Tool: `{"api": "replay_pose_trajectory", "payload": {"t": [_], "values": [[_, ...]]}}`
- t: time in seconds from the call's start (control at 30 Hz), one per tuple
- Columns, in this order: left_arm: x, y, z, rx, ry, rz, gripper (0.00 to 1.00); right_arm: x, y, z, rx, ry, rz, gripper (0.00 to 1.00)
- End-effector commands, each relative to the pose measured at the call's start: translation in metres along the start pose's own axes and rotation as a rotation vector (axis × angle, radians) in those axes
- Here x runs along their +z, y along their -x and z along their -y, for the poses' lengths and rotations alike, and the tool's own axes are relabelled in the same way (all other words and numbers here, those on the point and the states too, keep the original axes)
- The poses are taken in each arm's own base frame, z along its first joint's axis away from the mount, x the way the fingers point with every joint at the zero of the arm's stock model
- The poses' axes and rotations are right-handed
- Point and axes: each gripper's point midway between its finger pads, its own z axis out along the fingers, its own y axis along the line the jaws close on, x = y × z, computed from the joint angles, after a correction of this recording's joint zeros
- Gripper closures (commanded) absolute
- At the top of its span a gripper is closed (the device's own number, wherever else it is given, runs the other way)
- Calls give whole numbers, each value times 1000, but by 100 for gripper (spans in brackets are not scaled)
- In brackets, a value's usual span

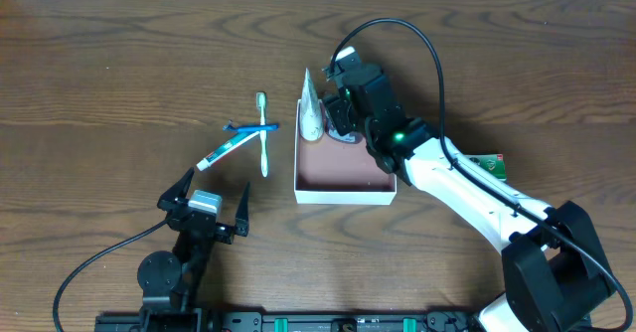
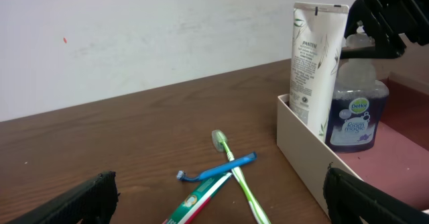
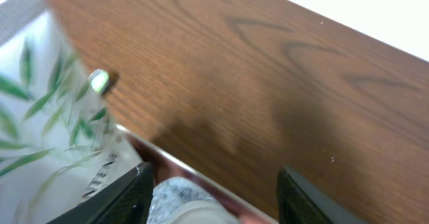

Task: Pack container
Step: 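Place the soap bottle in the box beside the Pantene tube, then lower the right gripper onto the green Dettol soap box and grasp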

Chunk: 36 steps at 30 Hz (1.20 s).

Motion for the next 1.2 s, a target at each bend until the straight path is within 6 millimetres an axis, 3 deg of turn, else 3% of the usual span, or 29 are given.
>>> {"api": "replay_pose_trajectory", "payload": {"t": [0.0, 0.13, 0.23, 0.4, 0.5, 0.63, 0.83, 1.0, 1.17], "values": [[1, -16, 1, -14, -4, -45, 2, -2, 14, 3, -16, 10, 38, 40], [1, -16, 1, -14, -4, -45, 2, -15, 31, -3, -17, 55, 70, 39], [1, -16, 1, -14, -4, -45, 2, -37, 50, -5, -15, 83, 91, 37], [1, -16, 1, -14, -4, -45, 2, -95, 81, 8, 44, 79, 103, 31], [1, -16, 1, -14, -4, -45, 2, -132, 80, 30, 140, 46, 47, 27], [1, -16, 1, -14, -4, -45, 2, -169, 50, 72, 301, -43, -73, 26], [1, -16, 1, -14, -4, -45, 2, -199, -38, 141, 621, -259, -351, 11], [1, -16, 1, -14, -4, -45, 2, -191, -103, 172, 849, -392, -460, 3], [1, -16, 1, -14, -4, -45, 2, -165, -160, 181, 1072, -483, -463, 2]]}}
